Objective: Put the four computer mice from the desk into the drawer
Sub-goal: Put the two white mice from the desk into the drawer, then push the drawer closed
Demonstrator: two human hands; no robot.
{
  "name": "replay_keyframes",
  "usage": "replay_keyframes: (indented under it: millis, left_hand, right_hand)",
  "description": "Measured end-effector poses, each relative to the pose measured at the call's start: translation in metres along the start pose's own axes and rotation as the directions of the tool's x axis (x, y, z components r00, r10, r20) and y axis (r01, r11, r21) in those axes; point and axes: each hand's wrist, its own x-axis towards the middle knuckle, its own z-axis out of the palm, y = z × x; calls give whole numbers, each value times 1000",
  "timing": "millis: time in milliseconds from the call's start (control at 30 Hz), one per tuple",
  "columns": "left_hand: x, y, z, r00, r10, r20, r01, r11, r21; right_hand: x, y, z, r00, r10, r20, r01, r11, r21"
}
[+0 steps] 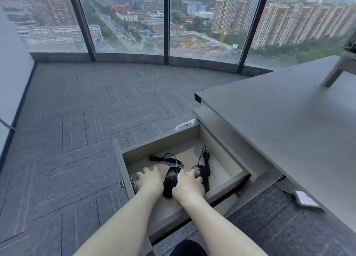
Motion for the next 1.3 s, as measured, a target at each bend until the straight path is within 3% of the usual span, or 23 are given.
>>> replay_keyframes:
  millis: [167, 267, 367, 467, 567, 633, 700, 800, 900, 967, 1033, 1300]
  left_hand:
    - [9, -1, 7, 998, 0, 68, 0, 1000, -7]
    - [2, -2, 0, 999, 31, 34, -30, 999, -28]
    - [-14, -3, -16, 985, 113, -132, -130, 983, -126]
    - [-33, -10, -35, 924, 156, -350, -266, 919, -292]
    - [-57, -29, -46, 829, 119, -546, -398, 812, -427]
    - [-74, -46, -47, 805, 15, -593, -408, 740, -535]
    - [-88, -64, -42, 831, -128, -542, -336, 661, -671]
    - [-105, -86, -29, 916, -223, -334, -185, 504, -844]
    - [-118, -97, -11, 974, -186, -130, -58, 352, -934]
    - [-125, -97, -2, 991, -135, -2, 24, 186, -982]
    - [-130, -94, 2, 996, -66, 54, 59, 82, -995]
    - [-122, -75, 6, 995, 58, 80, 81, -15, -997]
  right_hand:
    - [6, 8, 4, 1000, 10, 0, -10, 990, -141]
    - [2, 11, 2, 1000, 6, 11, -4, 989, -149]
    - [-14, 9, -7, 989, -127, -71, 120, 989, -89]
    - [-41, 11, -17, 946, -258, -198, 268, 963, 26]
    - [-75, 15, -15, 897, -346, -275, 390, 912, 125]
    - [-101, 16, -6, 883, -369, -291, 430, 884, 184]
    - [-125, 17, 7, 885, -374, -275, 440, 865, 240]
    - [-149, 18, 30, 898, -384, -213, 432, 864, 261]
    - [-162, 18, 48, 912, -392, -120, 410, 875, 256]
    - [-164, 17, 57, 918, -387, -88, 396, 887, 238]
    - [-161, 17, 65, 925, -370, -90, 381, 898, 221]
    - [-144, 30, 58, 930, -312, -192, 351, 908, 228]
